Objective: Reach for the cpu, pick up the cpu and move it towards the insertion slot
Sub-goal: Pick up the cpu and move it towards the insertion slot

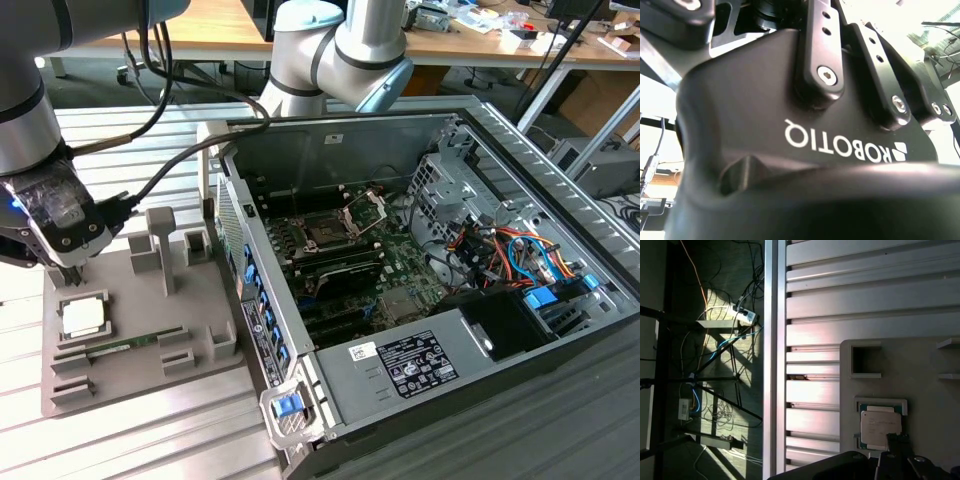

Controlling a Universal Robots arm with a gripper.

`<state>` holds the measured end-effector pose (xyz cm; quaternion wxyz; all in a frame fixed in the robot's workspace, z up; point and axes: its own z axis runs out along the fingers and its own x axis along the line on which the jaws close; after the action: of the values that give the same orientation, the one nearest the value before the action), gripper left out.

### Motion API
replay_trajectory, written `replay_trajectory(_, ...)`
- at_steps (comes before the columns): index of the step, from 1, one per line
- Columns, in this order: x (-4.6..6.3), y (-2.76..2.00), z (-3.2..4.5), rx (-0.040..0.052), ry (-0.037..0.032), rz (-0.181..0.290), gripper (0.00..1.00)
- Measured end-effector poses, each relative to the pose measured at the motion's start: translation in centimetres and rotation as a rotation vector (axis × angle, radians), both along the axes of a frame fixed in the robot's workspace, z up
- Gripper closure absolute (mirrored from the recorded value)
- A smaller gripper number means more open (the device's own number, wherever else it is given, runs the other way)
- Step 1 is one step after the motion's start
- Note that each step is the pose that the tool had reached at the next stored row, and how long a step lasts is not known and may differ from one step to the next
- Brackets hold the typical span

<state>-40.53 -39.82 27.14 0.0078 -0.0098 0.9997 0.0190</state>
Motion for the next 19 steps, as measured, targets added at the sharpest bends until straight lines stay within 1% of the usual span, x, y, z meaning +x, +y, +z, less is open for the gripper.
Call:
replay_trajectory(2,0.00,0.00,-0.04,0.0000,0.0000,0.000,0.89)
replay_trajectory(4,-0.01,0.00,-0.36,0.0000,-0.0005,0.000,0.89)
replay_trajectory(19,-0.01,0.00,-0.60,0.0000,-0.0009,0.000,0.89)
